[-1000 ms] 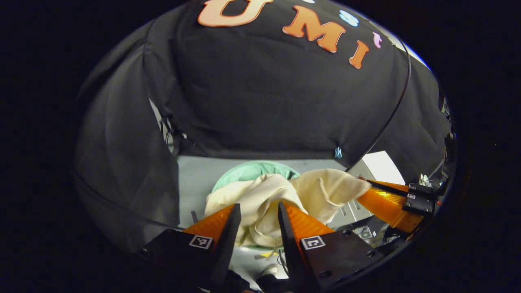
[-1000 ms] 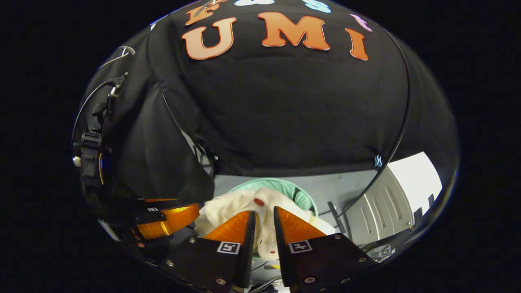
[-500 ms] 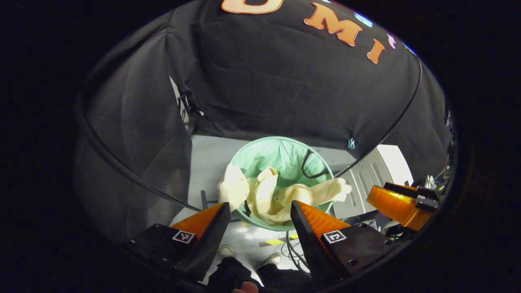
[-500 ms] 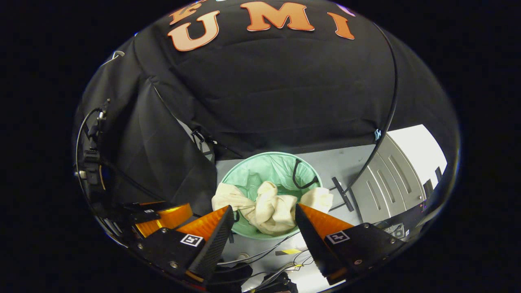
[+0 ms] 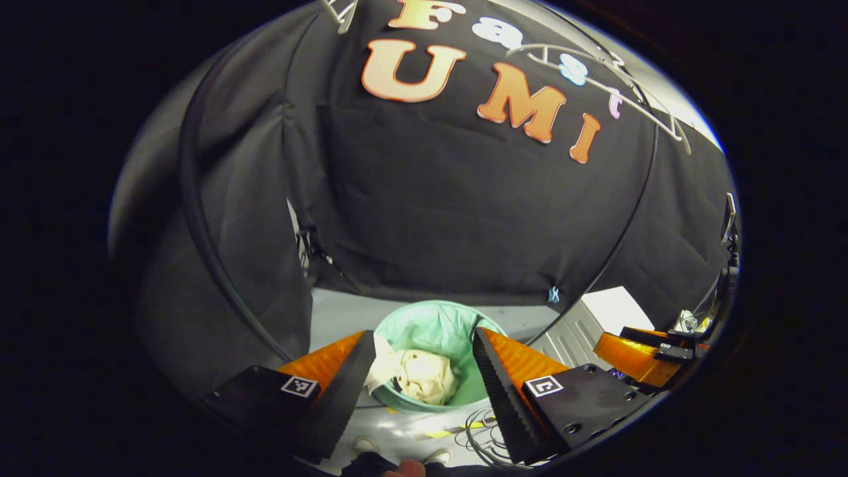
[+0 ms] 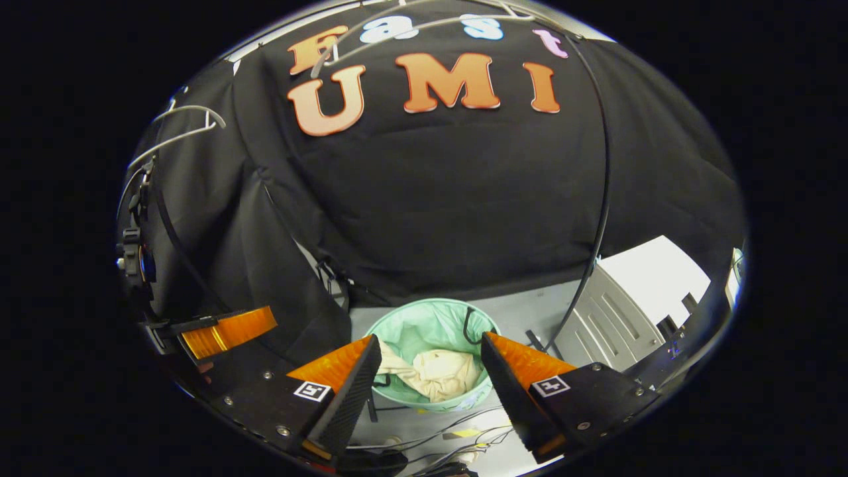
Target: Grasp the clothes on the hanger with both hands and then place them into the laundry hamper below.
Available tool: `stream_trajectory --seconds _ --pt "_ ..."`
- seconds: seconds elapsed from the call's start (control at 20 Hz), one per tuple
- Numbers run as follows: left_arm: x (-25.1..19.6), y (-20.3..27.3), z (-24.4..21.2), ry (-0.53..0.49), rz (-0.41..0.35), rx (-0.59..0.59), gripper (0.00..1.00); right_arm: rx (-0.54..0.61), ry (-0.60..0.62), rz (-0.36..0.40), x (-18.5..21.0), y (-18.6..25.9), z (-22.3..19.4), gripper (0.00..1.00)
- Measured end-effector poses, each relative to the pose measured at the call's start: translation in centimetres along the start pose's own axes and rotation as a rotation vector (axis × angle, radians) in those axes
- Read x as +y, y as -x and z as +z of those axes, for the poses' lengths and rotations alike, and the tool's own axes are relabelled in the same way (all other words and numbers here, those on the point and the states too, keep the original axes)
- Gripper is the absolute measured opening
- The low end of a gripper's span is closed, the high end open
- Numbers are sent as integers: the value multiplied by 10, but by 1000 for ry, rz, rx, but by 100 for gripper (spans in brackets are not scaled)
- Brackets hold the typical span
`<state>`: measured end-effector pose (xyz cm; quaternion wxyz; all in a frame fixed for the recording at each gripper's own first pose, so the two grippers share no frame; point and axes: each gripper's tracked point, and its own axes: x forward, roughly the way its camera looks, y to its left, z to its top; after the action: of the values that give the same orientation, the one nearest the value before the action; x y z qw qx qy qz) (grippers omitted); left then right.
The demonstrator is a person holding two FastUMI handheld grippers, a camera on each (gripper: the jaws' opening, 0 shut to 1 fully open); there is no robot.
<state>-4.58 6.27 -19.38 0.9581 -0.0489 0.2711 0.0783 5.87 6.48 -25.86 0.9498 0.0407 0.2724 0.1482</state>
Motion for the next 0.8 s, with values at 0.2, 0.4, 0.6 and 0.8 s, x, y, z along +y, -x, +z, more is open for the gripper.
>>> stream_trajectory --seconds 0.2,0.4,0.6,0.8 --pt "-19 38 61 -1 -31 -162 98 -145 9 -27 -3 57 63 94" --pt "-39 77 118 -10 -75 -310 97 -330 52 -75 -13 112 135 94" --pt "-48 115 171 7 -106 -451 97 -457 50 -98 -23 158 178 94" --pt "-47 140 210 8 -108 -548 100 -543 61 -129 -31 201 218 94"
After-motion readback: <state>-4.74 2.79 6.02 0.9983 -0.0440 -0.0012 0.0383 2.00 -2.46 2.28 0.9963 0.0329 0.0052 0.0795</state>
